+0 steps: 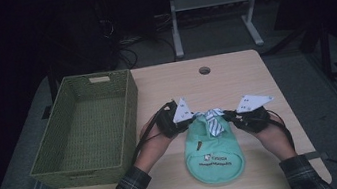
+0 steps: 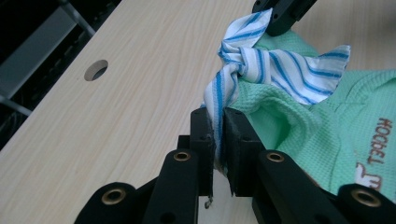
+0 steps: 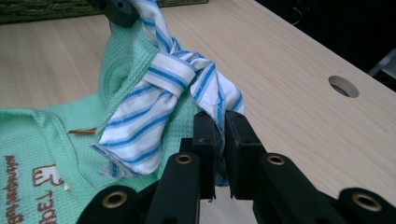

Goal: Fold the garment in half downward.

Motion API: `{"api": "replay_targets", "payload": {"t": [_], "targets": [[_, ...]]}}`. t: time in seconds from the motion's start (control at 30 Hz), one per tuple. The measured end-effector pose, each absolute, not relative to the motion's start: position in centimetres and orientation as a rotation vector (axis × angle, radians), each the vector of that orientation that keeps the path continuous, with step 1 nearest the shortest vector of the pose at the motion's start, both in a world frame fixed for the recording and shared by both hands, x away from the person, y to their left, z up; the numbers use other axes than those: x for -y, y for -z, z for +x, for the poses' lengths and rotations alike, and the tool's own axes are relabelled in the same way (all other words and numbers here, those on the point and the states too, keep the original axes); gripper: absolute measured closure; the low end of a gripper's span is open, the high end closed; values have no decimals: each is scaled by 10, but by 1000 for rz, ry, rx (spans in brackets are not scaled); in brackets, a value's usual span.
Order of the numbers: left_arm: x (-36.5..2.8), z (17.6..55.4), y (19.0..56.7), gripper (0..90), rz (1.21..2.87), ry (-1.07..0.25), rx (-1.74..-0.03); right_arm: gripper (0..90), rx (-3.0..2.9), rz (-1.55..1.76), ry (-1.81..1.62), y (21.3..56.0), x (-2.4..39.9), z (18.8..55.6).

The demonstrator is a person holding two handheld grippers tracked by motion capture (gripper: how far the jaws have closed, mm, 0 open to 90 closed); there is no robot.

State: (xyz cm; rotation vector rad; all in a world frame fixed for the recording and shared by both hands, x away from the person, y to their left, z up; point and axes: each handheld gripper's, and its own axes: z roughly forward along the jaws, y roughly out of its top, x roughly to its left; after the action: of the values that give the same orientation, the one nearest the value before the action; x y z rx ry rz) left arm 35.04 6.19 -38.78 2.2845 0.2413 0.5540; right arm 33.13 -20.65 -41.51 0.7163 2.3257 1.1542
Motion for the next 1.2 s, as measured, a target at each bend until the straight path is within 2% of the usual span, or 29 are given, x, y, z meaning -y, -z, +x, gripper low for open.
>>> {"api": "replay_targets", "payload": {"t": [0.3,0.6,0.87,1.2], "targets": [[-67,358,364,821,2204,-592,-274,827,-2236,698,-1206,395,207,342],[-71,338,392,803,2284,-496,-258,816,-2319,699,-1171,416,204,321],[-73,320,395,782,2292,-456,-235,783,-2338,686,-1174,420,207,304],[-76,307,406,752,2303,-338,-249,746,-2395,717,-1209,432,211,286]]}}
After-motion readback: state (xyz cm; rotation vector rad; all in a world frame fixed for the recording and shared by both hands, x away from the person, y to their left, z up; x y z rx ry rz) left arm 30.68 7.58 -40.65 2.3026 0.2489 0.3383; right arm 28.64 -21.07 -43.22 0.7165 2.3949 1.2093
